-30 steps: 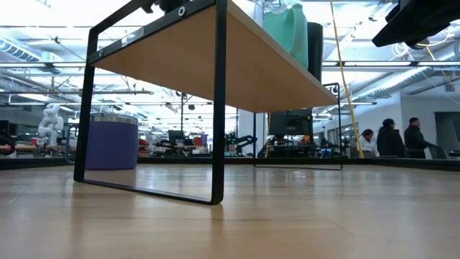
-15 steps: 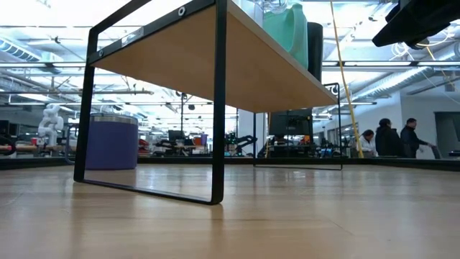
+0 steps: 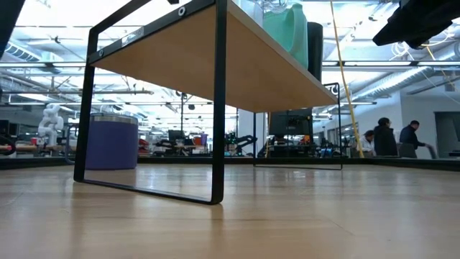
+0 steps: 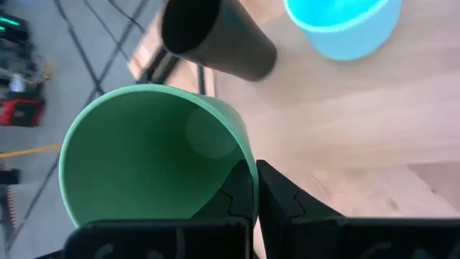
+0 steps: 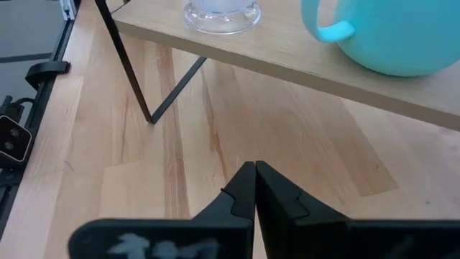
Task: Stack small to large cups/mugs on shelf
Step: Put the green cup on the shelf
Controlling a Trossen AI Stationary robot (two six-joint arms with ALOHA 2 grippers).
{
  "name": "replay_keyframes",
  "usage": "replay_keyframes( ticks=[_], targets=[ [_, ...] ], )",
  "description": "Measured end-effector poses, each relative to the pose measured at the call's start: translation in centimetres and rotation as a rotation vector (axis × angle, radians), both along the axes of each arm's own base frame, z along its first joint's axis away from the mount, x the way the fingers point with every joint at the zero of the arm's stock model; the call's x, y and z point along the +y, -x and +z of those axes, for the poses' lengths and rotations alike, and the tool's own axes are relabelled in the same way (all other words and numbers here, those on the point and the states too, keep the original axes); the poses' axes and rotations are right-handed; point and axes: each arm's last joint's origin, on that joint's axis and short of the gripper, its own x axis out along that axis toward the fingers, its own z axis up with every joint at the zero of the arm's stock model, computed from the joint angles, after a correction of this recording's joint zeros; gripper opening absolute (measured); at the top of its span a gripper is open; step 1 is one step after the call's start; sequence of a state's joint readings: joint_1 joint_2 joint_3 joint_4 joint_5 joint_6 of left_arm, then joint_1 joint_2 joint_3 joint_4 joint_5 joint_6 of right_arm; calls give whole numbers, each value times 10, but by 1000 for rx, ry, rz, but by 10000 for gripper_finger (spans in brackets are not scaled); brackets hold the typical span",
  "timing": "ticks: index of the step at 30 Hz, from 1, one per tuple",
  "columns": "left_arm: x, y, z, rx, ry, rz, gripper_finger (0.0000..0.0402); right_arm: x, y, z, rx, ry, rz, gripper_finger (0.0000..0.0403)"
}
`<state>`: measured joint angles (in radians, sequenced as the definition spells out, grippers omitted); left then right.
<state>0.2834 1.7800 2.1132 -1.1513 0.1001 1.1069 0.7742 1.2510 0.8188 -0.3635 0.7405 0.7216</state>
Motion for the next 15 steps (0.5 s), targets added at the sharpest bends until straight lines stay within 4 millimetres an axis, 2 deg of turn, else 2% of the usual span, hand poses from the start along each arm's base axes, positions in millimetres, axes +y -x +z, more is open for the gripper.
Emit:
replay_keyframes(
  ticks=[6,15],
  targets=[
    [12,-17,-23,80,-6,-34,3,0,0,0,1,6,5,0],
    [14,-37,-48,147,26,-66,6,0,0,0,7,19,18,0]
  ],
)
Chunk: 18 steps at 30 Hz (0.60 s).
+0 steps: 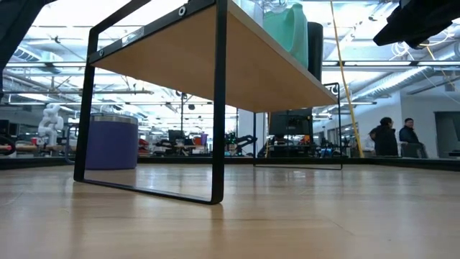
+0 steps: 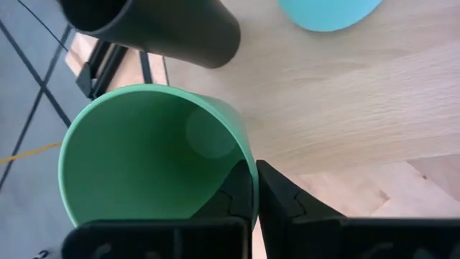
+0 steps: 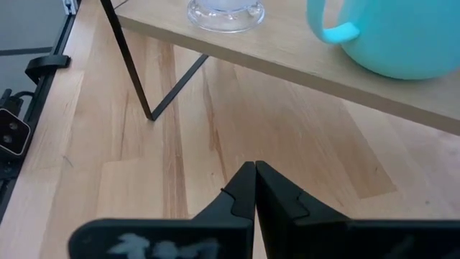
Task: Stack small to large cups/mugs on shelf
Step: Put the green cup on the shelf
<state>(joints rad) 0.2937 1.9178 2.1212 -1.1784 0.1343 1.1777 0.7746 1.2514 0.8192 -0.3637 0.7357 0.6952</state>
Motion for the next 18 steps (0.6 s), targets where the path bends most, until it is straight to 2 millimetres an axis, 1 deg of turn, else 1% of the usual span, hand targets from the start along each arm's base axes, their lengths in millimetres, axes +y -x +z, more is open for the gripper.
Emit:
replay_keyframes(
  ticks=[4,10,18],
  targets=[
    [-2,-3,-4,10,5,-4,4,0,0,0,1,2,3,0],
    [-7,-5,-3,8,12,-16,20,0,0,0,2,2,4,0],
    [-14,-6,-3,8,7,-28,9,0,0,0,2,2,4,0]
  ],
)
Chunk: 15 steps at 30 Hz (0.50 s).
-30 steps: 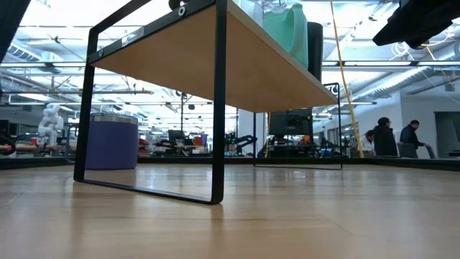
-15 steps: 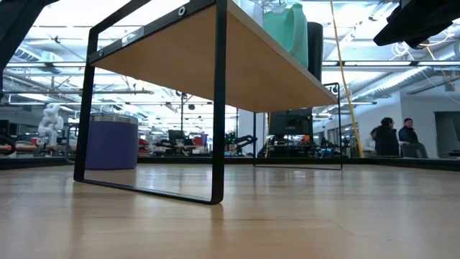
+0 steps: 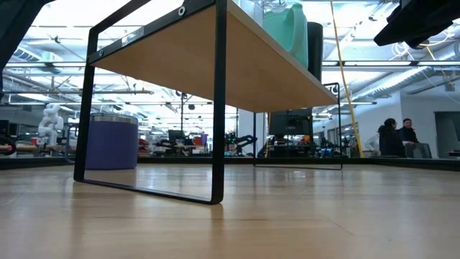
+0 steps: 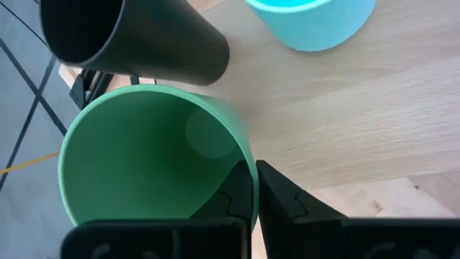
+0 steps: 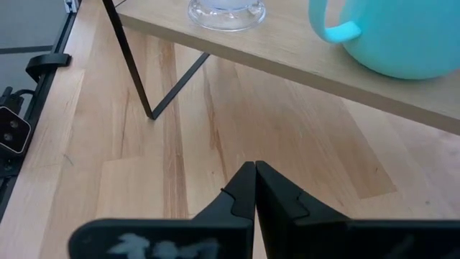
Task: Stack small to large cups/mugs on shelf
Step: Put the green cup on the shelf
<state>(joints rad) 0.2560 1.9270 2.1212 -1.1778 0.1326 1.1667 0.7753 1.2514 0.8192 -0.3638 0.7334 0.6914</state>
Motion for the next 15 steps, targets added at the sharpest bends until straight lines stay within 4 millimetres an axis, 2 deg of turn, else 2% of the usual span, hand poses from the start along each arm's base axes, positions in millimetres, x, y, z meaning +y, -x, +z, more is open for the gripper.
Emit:
replay_keyframes(
  ticks=[8,15],
  targets=[
    [-1,-2,1,-22,2,12,47,0,0,0,1,3,3,0],
    [-1,-2,1,-26,5,17,55,0,0,0,2,6,5,0]
  ],
)
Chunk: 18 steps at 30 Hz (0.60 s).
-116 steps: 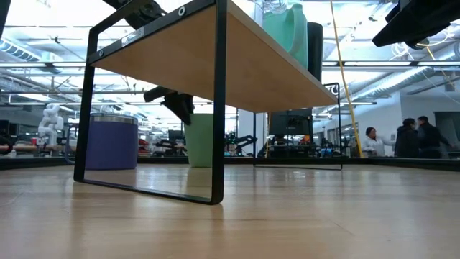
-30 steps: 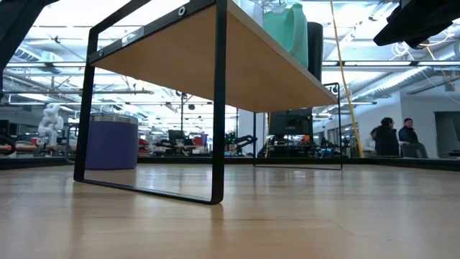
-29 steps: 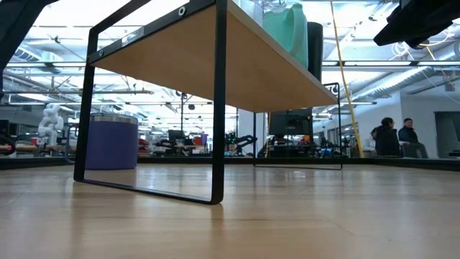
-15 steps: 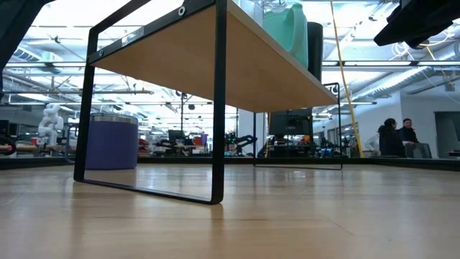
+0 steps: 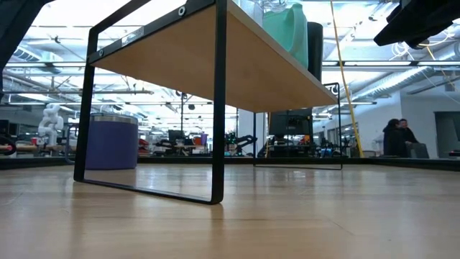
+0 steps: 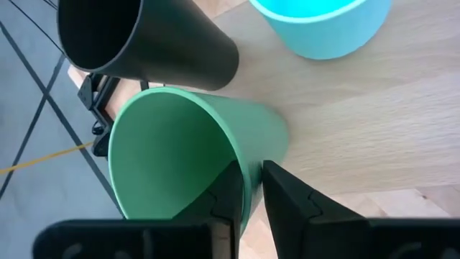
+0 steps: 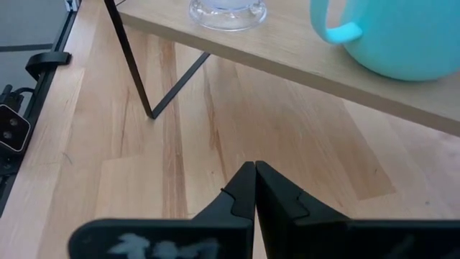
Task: Stack small to large cups/mugs on shelf
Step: Put the green cup on the shelf
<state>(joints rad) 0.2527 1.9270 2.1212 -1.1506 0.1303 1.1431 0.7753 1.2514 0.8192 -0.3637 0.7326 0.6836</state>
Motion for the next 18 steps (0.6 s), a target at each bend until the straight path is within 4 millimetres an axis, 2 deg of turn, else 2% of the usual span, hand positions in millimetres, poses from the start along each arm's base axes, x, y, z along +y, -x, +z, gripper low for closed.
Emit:
replay_keyframes(
  ticks=[12,18],
  targets=[
    [-1,-12,-10,1,-16,28,56,0,0,0,2,11,9,0],
    [0,-14,-8,-26,-21,33,66,3,2,0,1,11,23,0]
  ],
)
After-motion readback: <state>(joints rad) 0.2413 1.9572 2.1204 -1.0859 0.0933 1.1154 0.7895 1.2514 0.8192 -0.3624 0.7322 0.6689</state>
